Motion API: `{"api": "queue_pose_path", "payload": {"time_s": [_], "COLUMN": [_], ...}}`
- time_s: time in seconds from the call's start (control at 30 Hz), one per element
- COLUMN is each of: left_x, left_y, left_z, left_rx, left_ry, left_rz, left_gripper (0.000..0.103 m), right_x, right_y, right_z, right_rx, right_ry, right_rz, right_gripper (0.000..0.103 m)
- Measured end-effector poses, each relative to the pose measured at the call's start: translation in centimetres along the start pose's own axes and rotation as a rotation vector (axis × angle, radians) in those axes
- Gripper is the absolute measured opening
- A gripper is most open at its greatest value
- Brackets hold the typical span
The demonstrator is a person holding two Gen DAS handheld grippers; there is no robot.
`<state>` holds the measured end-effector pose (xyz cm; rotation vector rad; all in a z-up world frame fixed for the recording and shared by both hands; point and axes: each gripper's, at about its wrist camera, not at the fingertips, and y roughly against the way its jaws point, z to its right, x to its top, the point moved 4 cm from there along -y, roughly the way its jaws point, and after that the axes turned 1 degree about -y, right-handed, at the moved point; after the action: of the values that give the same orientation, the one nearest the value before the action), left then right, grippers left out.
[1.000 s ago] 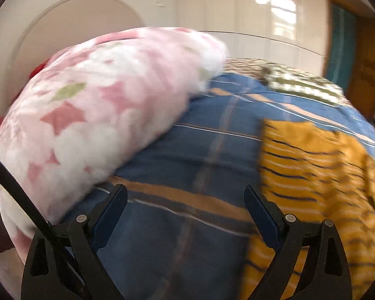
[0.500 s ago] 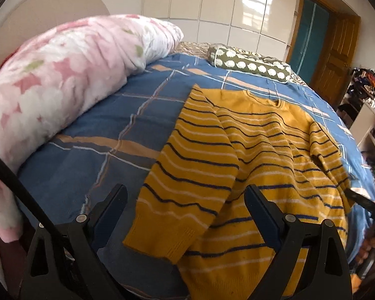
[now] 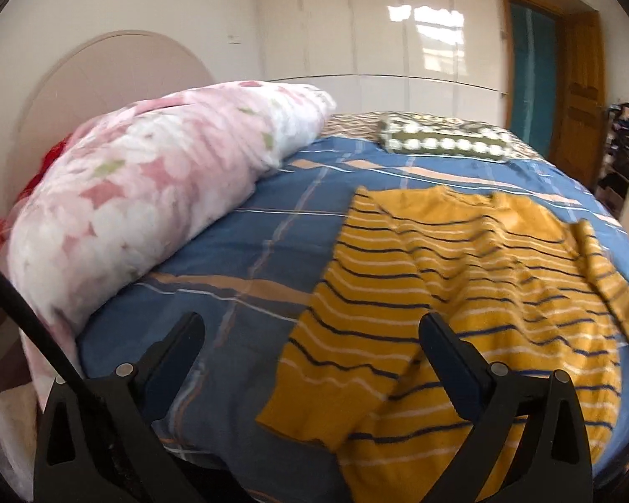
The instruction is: Fold small clothes
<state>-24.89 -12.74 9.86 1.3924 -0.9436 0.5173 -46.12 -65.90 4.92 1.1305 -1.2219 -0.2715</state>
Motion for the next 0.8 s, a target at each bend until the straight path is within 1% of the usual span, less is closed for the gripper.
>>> {"api": "queue_pose_path", "payload": {"time_s": [0.07,0.13,0.23,0.33,0.4,0.43,0.53,0.67,0.8], "left_x": [-0.1,-0.2,-0.3,-0.8,-1.1,-1.3,-1.8,-2.3,-3.0], "left_y": [0.3,0.8,1.2,1.4,1.4,1.5,2.0,2.4,2.4], "left_z": [0.8,1.5,2.3,2.4,2.5,2.6,2.7,3.0,3.5], "left_rx": [-0.026,-0.029,-0.025,-0.040,-0.037,-0.050,-0.063,-0.079,-0.103], "left_ry": [-0.013,-0.032,-0.055,-0.053,-0.051,-0.048,-0.046,-0.045,-0.051], "left_rz": [-0.008,0.005,0.004,-0.017,-0.041,-0.050,-0.058,-0.059,-0.084], "left_gripper": [0.101,0.101,0.101,0.101,0.101,0.101,0.101,0.101,0.101], "right_x": [0.1,0.2,-0.1,-0.9,-1.6,-2.0,-3.7,-5.9,-7.3], "right_y": [1.2,2.4,4.2,5.2,5.0,4.8,4.5,4.2,4.2], "right_z": [-0.4,-1.6,-3.7,-5.5,-6.9,-7.5,-9.1,-12.0,-13.8], "right_rx": [0.018,0.031,0.072,0.116,0.141,0.154,0.195,0.225,0.244], "right_ry": [0.011,0.034,0.081,0.124,0.141,0.146,0.179,0.257,0.308], "right_rz": [0.029,0.064,0.119,0.142,0.129,0.119,0.086,0.053,0.042], "right_gripper": [0.024,0.042,0.050,0.059,0.059,0.059,0.061,0.062,0.065]}}
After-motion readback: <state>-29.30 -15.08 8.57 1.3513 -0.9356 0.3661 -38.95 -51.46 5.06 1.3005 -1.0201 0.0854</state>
